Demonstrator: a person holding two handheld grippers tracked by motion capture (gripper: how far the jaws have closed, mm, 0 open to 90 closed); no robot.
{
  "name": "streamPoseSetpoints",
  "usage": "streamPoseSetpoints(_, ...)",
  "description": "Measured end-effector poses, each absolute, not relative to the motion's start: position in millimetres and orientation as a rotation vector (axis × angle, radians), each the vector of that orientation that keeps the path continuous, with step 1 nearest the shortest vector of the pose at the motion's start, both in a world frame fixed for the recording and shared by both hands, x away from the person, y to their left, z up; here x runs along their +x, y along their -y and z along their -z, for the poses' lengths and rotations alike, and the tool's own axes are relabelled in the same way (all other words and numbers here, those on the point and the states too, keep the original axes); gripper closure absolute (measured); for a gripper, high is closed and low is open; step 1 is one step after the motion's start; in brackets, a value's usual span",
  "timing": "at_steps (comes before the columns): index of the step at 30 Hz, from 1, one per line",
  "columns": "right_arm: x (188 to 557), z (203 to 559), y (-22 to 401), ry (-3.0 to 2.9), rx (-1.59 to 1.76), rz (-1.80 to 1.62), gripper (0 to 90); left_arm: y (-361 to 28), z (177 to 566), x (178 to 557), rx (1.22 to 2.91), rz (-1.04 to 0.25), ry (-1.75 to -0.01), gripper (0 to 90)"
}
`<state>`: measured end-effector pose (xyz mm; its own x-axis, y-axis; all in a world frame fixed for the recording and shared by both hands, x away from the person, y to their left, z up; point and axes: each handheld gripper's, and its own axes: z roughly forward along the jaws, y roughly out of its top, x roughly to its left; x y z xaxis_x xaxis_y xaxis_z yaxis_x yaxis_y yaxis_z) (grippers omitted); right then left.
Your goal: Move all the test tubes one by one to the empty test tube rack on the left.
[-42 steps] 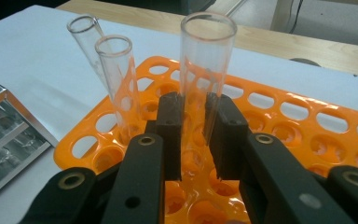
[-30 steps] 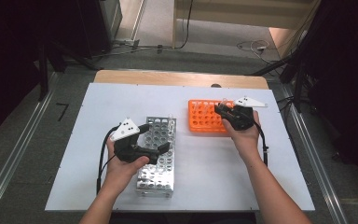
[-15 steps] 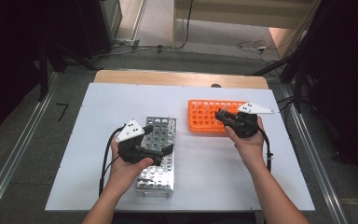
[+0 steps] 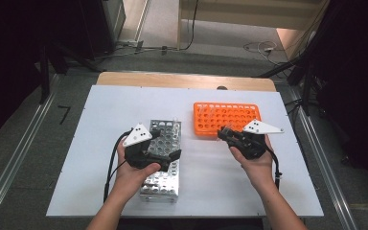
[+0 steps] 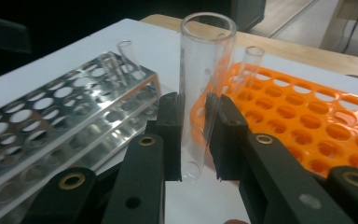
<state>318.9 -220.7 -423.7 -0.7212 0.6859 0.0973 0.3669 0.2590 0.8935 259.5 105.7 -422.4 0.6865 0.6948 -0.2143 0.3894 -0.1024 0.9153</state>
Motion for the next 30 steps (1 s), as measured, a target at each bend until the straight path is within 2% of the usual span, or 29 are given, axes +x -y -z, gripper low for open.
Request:
streamPoseSetpoints(9, 288.5, 419.6, 213.8, -2.279, 0.895, -1.462, 73.8, -98.7, 419.8, 256.0, 1.726, -0.311, -0.847, 1.3)
streamPoseSetpoints(17, 279.2, 425.4, 202.1, -2.343, 0.837, -1.440, 73.8, -87.3, 418.2, 253.1, 1.739, -0.277, -0.805, 4.9)
streamPoseSetpoints(30, 269.1, 426.7, 185.3, -2.401, 0.762, -1.426, 73.8, -69.6, 416.5, 248.4, 1.775, -0.285, -0.798, 21.6)
